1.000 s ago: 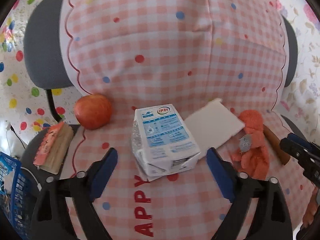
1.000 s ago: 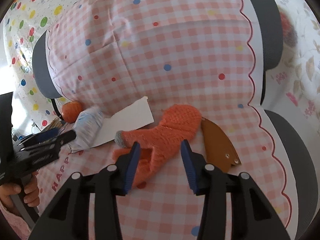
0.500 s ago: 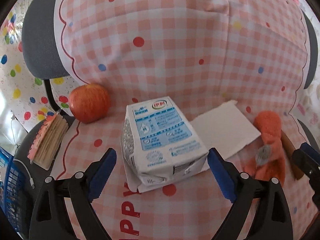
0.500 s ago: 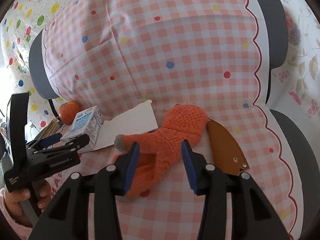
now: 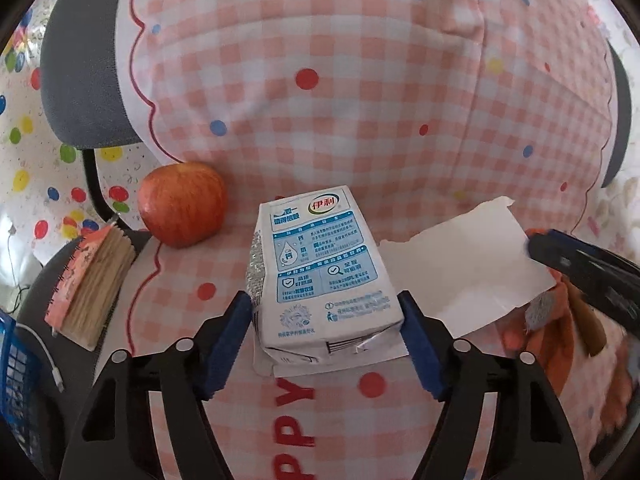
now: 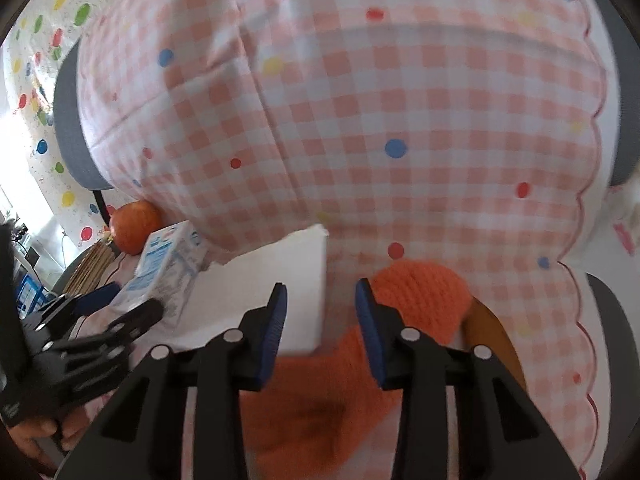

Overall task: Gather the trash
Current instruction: 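Grasp the white milk carton with the left tool while the right tool grasps the white paper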

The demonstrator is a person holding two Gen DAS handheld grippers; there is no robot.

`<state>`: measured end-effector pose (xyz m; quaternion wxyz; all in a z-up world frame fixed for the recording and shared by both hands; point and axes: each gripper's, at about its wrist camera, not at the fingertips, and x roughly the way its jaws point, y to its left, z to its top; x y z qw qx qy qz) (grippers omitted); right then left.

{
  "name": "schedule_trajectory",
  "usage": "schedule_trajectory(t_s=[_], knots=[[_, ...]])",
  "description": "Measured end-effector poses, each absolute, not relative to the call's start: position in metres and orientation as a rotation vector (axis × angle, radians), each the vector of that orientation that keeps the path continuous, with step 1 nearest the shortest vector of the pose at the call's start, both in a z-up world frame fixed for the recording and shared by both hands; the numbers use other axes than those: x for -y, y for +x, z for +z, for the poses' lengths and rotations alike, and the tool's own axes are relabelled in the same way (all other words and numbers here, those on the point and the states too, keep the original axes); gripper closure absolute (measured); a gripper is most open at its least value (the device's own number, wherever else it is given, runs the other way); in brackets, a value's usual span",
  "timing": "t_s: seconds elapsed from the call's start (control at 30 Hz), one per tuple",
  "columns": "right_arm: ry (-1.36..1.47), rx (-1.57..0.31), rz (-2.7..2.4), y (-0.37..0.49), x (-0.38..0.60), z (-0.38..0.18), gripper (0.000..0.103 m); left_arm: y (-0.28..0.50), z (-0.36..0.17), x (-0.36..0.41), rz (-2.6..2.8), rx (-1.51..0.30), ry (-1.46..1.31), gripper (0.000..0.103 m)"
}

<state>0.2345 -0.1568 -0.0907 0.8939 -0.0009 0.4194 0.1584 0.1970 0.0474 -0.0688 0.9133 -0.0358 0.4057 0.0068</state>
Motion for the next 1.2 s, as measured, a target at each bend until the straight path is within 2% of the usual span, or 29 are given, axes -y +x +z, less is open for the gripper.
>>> schedule_trajectory(t_s=[0.07,0.13,0.17,0.2,0.27,0.33,0.4,0.47,0.5,0.57,0.67,1.2], knots=[[0.034,-0.898,0.333,0.246,0.159,-0.098,0.061,0.194,-0.068,-0.055,0.010,-0.825,-0.074,0.034],[0.094,-0.919,0.362,0.252,0.162,-0.103,0.061,0.194,-0.067,-0.058,0.001,-0.811,-0.066,0.039],[0.130,-0.930,0.388,0.253,0.162,-0.105,0.061,0.193,-0.065,-0.057,-0.015,-0.802,-0.054,0.052],[0.153,-0.941,0.407,0.253,0.160,-0.107,0.061,0.194,-0.063,-0.054,-0.012,-0.799,-0.039,0.055],[0.164,-0.963,0.434,0.252,0.153,-0.111,0.061,0.195,-0.062,-0.051,-0.012,-0.806,-0.028,0.055],[0.160,-0.992,0.441,0.251,0.143,-0.118,0.061,0.194,-0.063,-0.051,-0.006,-0.805,-0.025,0.048],[0.161,-1.003,0.454,0.249,0.138,-0.122,0.075,0.191,-0.063,-0.056,-0.006,-0.805,-0.044,0.025],[0.176,-0.984,0.463,0.242,0.136,-0.119,0.088,0.182,-0.060,-0.064,-0.008,-0.793,-0.079,0.018],[0.183,-0.968,0.468,0.238,0.137,-0.116,0.090,0.179,-0.059,-0.067,-0.010,-0.790,-0.090,0.017],[0.199,-0.936,0.477,0.225,0.139,-0.105,0.095,0.172,-0.056,-0.074,0.000,-0.783,-0.097,0.014],[0.222,-0.909,0.510,0.202,0.141,-0.092,0.098,0.168,-0.059,-0.076,0.007,-0.800,-0.081,0.014],[0.216,-0.871,0.451,0.076,0.181,-0.065,0.099,0.104,-0.060,-0.029,-0.092,-0.811,-0.055,0.011]])
